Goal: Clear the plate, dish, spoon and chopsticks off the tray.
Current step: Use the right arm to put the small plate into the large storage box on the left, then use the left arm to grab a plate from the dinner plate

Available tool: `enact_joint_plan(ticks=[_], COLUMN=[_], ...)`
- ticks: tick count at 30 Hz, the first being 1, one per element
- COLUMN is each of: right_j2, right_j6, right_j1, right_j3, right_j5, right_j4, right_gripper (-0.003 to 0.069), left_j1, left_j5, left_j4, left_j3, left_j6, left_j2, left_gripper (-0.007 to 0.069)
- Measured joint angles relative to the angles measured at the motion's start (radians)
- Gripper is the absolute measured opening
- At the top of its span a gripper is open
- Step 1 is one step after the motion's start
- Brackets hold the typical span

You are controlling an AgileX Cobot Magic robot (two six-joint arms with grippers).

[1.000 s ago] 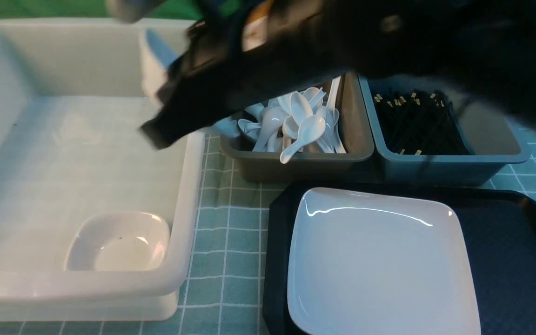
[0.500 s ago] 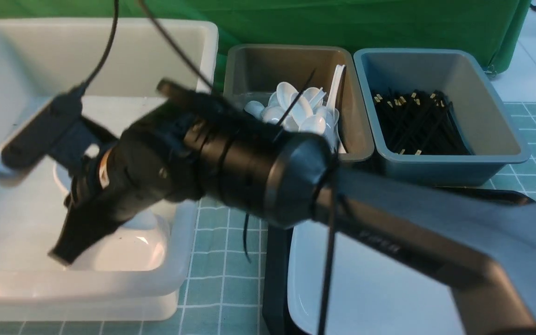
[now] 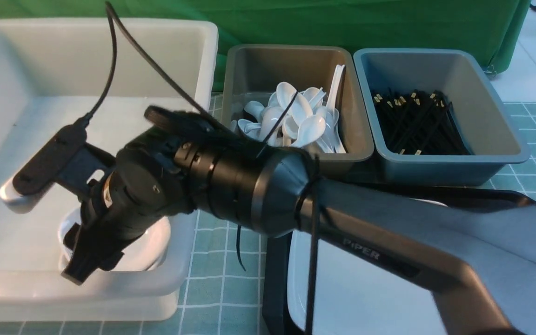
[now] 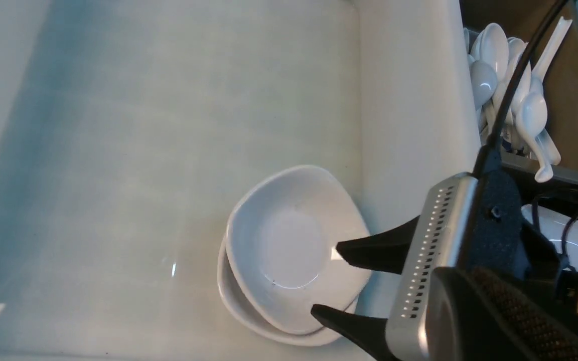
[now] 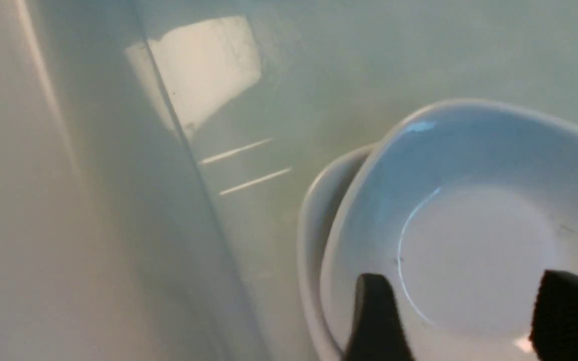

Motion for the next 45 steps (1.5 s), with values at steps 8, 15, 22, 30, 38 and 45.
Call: enact_joint_plan(ticks=[8, 15, 22, 30, 38, 45], right_j2=[-0.262, -0.544, -0.815, -0.826, -0.664, -0.571], right_j6=[0.119, 0.23, 0.279, 0.116, 0.083, 0.018], right_j1=[-0.036, -0.354, -0.794, -1.016, -0.987, -0.983], right_j3=[-0.046, 0.129, 0.648, 1.193, 1.249, 1.247], right_j5=[0.472, 0.516, 0.482, 0.094, -0.159, -0.196], right_j4=[-0.253, -0.338, -0.201, 0.203, 0.304, 0.335], right_gripper=[0.0211, 0.0021, 0.0047, 0.0382, 0.0454, 0.023], left_j1=[-0.009, -0.123, -0.264, -0.347, -0.477, -0.646], left_j5=[0.004, 0.004, 0.004, 0.004, 0.001, -0.065], left_j4=[-0.014, -0.027, -0.037, -0.039, -0.039, -0.041], left_j3=[0.0, 0.0, 0.0, 0.0, 0.0, 0.0], left_j6=[0.034, 0.079, 0.102, 0.132, 0.136, 0.082], left_j2=[0.0, 0.008, 0.072, 0.178, 0.249, 0.314], left_gripper=[0.0009, 0.0009, 0.0009, 0.0009, 0.0009, 0.0009])
